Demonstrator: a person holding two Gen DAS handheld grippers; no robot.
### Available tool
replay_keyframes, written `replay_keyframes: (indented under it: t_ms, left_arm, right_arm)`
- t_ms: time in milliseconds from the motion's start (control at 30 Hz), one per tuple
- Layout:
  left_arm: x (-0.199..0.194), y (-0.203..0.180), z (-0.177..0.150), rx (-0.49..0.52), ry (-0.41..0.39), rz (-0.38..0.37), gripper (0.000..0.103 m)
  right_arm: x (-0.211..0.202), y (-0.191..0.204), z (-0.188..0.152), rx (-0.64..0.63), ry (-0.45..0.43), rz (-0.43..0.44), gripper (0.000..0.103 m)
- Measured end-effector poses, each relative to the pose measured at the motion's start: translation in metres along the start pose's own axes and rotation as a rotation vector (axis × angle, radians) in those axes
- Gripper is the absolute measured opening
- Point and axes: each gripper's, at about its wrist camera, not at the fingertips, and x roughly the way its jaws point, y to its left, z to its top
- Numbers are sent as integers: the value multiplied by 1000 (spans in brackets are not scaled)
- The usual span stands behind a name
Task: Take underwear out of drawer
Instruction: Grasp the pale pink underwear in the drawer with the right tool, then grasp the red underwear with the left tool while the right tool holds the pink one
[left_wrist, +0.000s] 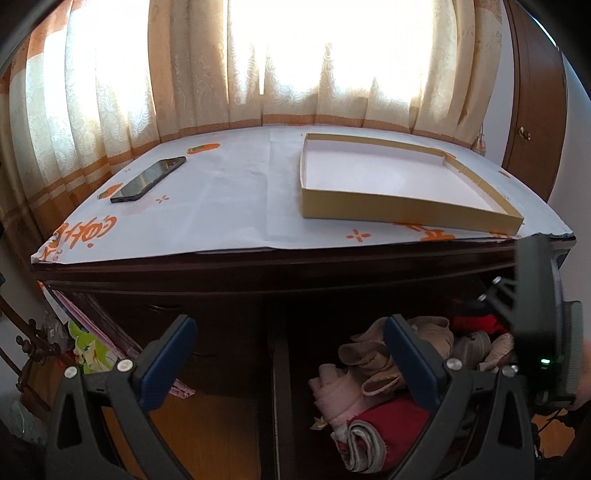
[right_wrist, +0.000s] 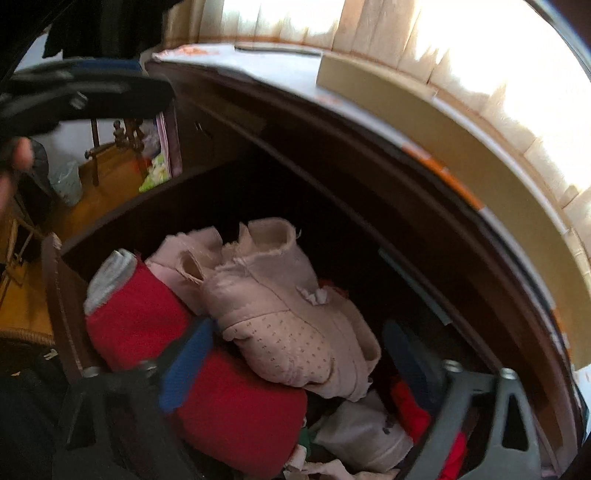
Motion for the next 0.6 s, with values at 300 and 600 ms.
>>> replay_keyframes:
  t_ms: [300,600]
  left_arm:
    - [0,-5,-4,15,-2,-36,103]
    - [3,-35,-12,115,22,-109,102]
  right_arm:
    - [7,-10,-6,37,54,144,32]
    - [-44,-36,-38,133,-91,107,29]
